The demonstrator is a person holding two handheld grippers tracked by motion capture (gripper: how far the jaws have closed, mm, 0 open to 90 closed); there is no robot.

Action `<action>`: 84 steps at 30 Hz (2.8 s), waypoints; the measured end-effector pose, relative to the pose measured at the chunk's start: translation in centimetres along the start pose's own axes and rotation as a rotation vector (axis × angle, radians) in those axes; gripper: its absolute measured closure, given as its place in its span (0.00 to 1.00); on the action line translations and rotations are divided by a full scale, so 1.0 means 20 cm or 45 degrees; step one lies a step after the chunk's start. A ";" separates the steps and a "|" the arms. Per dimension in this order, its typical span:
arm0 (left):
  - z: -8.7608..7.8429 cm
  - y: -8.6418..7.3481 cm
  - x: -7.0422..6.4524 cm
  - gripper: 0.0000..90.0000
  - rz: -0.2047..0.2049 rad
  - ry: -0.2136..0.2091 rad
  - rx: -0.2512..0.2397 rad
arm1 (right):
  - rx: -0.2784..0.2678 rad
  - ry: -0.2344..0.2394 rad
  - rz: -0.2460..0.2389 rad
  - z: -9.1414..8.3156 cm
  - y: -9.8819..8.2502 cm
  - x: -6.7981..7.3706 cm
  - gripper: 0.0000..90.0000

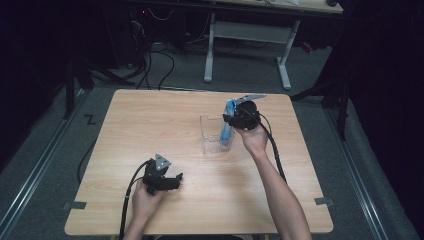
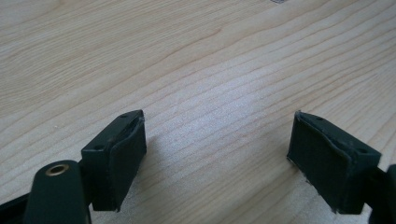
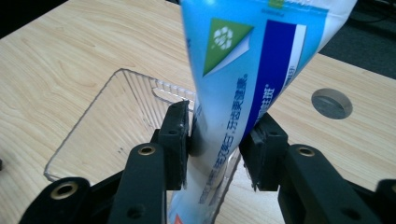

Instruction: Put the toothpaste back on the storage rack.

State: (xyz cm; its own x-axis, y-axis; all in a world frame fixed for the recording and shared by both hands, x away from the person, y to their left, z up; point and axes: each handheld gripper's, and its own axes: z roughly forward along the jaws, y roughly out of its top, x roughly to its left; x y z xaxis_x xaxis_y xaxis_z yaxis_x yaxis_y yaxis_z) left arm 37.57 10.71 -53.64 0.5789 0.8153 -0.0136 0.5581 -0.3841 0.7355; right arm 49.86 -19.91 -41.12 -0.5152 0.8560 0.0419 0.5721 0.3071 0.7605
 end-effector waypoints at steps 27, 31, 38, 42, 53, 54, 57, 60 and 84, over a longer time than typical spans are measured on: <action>0.00 0.00 0.00 0.21 0.001 0.001 0.003 | -0.069 -0.068 -0.082 -0.14 0.00 0.04 0.58; 0.00 0.00 0.00 0.21 0.001 0.001 0.003 | -0.091 -0.064 -0.080 -0.18 0.00 0.03 0.58; 0.00 0.00 0.00 0.21 0.001 0.001 0.003 | -0.124 -0.064 -0.082 -0.24 -0.01 0.02 0.58; 0.00 0.00 0.00 0.21 0.001 0.001 0.003 | -0.131 -0.063 -0.071 -0.27 -0.03 0.01 0.58; 0.00 0.00 0.00 0.21 -0.002 0.002 0.001 | -0.169 -0.073 -0.066 -0.34 -0.07 -0.01 0.58; 0.00 0.00 0.00 0.21 -0.002 0.002 0.001 | -0.170 -0.075 -0.065 -0.35 -0.07 -0.01 0.58; 0.00 0.00 0.00 0.21 -0.002 0.002 0.001 | -0.179 -0.072 -0.064 -0.37 -0.07 -0.01 0.58; 0.00 0.00 0.00 0.21 -0.002 0.002 0.001 | -0.187 -0.072 -0.071 -0.39 -0.07 -0.01 0.58; 0.00 0.00 0.00 0.21 -0.002 0.002 0.002 | -0.190 -0.094 -0.049 -0.48 -0.09 -0.03 0.58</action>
State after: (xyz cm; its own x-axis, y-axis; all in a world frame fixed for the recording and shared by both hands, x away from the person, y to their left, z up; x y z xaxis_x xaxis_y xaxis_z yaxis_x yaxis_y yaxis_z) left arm 37.58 10.70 -53.63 0.5775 0.8163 -0.0136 0.5595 -0.3836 0.7347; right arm 43.05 -24.97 -36.33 -0.4833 0.8748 -0.0325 0.4493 0.2797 0.8485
